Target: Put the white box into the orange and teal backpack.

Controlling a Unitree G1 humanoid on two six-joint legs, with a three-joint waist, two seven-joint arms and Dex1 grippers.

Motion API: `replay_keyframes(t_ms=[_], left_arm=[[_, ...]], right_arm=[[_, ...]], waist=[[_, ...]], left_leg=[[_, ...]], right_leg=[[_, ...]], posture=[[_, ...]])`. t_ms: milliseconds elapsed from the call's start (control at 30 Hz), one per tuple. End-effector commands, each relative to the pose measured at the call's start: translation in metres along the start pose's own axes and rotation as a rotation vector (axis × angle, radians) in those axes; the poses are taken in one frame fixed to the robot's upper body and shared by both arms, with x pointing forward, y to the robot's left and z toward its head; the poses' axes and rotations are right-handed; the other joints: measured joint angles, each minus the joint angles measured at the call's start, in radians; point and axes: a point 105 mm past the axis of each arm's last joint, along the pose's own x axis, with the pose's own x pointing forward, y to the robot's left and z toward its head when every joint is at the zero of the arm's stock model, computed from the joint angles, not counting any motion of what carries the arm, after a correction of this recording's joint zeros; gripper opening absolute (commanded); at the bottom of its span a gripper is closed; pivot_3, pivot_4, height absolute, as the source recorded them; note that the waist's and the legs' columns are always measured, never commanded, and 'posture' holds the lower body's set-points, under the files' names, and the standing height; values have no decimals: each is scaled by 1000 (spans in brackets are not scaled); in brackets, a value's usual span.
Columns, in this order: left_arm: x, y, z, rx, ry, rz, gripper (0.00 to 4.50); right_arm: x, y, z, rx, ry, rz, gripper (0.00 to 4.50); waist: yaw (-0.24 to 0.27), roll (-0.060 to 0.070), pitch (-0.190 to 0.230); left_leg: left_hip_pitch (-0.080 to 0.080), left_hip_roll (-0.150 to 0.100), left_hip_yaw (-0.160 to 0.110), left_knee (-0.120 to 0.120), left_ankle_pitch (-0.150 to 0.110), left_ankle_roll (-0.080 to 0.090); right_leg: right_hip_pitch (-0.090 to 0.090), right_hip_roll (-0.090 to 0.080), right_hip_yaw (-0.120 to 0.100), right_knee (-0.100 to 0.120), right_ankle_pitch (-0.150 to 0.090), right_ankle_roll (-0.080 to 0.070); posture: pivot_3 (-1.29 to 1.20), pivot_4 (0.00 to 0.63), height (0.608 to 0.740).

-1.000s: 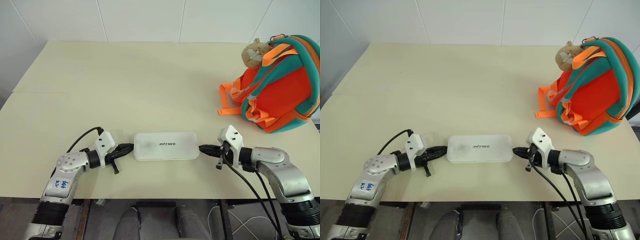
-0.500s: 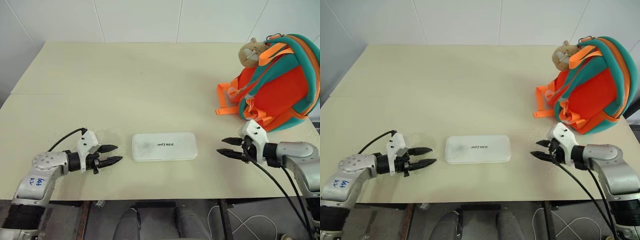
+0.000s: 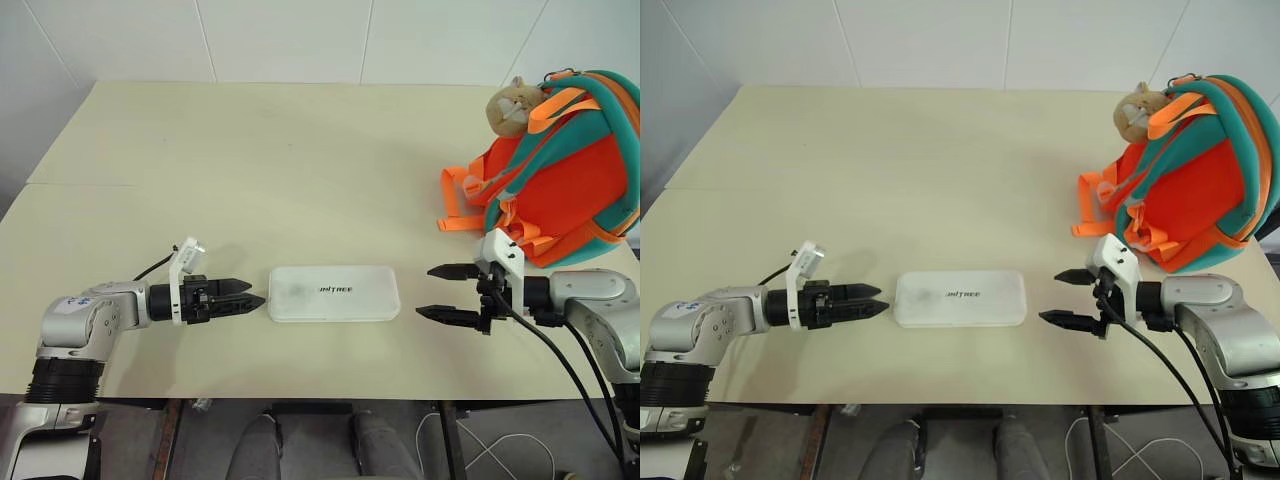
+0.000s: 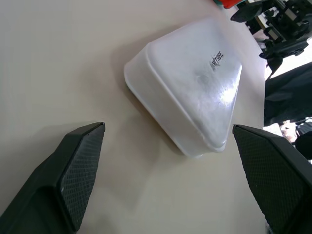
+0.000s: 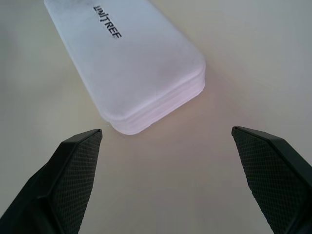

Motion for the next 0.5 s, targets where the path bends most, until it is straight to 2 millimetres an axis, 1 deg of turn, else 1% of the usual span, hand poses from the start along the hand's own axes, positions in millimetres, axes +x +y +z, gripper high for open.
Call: replay_keyframes(t_ms=[33, 100, 167, 200, 333, 400, 500], left_arm=[[8, -8, -11, -80, 46, -62, 4482], [9, -11, -13, -78, 59, -71, 4482], [14, -6, -18, -61, 97, -33, 4482], [18, -6, -18, -87, 97, -29, 4482], [26, -17, -18, -140, 94, -90, 4482], [31, -19, -24, -136, 136, -85, 4482], [35, -17, -30, -136, 174, -57, 4482]], right_arm=[[3, 1, 5, -10, -3, -4, 4500], [4, 4, 5, -6, -8, 5, 4500], [10, 5, 6, -6, -16, 15, 4500], [14, 6, 7, -5, -25, 23, 4500], [28, 15, 14, -4, -61, 67, 4500], [34, 17, 17, 12, -78, 84, 4500], [37, 20, 17, 37, -94, 96, 4500]], waist=[[-1, 0, 0], [0, 0, 0], [0, 0, 0], [0, 0, 0], [2, 0, 0], [3, 0, 0], [4, 0, 0]], left_leg=[[0, 0, 0, 0, 0, 0], [0, 0, 0, 0, 0, 0], [0, 0, 0, 0, 0, 0], [0, 0, 0, 0, 0, 0], [1, 0, 0, 2, 0, 0], [0, -1, -1, 2, 0, 0], [1, -1, -1, 2, -1, 0]], right_leg=[[0, 0, 0, 0, 0, 0], [0, 0, 0, 0, 0, 0], [0, 0, 0, 0, 0, 0], [1, 0, 0, 0, 0, 0], [2, 0, 0, 0, 0, 0], [3, 0, 0, -1, 0, 1], [3, -1, -1, -2, 0, 1]], posture=[[0, 150, 740], [0, 150, 740], [0, 150, 740], [0, 150, 740], [0, 150, 740], [0, 150, 740], [0, 150, 740]])
